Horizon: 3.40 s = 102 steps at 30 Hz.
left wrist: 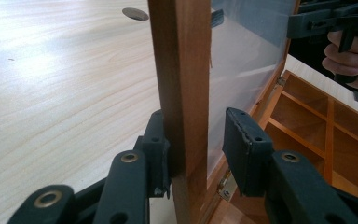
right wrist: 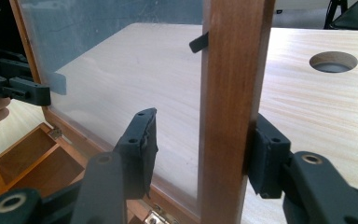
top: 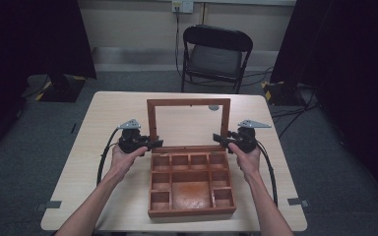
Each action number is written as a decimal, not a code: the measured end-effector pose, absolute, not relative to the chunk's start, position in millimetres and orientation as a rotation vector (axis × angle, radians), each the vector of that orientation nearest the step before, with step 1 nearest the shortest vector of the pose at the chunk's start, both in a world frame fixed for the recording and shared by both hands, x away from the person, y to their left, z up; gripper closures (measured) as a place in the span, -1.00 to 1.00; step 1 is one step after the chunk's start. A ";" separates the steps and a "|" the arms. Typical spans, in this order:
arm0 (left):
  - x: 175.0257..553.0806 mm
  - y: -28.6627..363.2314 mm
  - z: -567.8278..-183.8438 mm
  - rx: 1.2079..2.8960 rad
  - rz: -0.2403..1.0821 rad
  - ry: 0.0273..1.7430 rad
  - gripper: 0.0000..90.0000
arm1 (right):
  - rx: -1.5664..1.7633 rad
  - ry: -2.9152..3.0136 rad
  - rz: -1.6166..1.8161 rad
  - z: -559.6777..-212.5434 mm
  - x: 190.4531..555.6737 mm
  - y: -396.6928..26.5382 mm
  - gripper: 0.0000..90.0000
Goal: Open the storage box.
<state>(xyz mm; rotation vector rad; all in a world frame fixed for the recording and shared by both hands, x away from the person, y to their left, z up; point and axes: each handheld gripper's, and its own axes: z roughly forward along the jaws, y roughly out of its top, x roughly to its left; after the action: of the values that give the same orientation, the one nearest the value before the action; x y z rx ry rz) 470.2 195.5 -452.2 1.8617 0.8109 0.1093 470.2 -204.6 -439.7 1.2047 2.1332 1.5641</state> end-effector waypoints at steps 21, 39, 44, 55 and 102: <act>493.1 182.8 -458.7 1.822 0.030 0.863 0.27 | 1.280 2.110 1.548 -447.2 475.2 -214.3 0.03; 494.7 179.3 -468.7 1.843 0.026 0.932 -0.16 | 1.328 2.099 1.493 -460.1 483.8 -208.6 -0.26; 496.5 181.4 -471.0 1.845 0.014 0.944 -0.20 | 1.352 2.105 1.478 -465.8 485.9 -207.6 -0.30; 500.4 181.0 -480.6 1.862 -0.027 0.975 -0.23 | 1.399 2.136 1.439 -473.5 490.2 -208.1 -0.40; 419.9 268.8 -470.4 2.042 0.245 1.088 -0.62 | 1.451 2.148 1.130 -462.1 393.7 -283.9 -0.65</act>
<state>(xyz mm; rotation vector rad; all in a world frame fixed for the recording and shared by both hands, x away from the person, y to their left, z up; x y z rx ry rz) 419.9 268.8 -470.4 2.0418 1.0883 0.2452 393.7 -283.9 -462.1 1.4510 2.1480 1.1297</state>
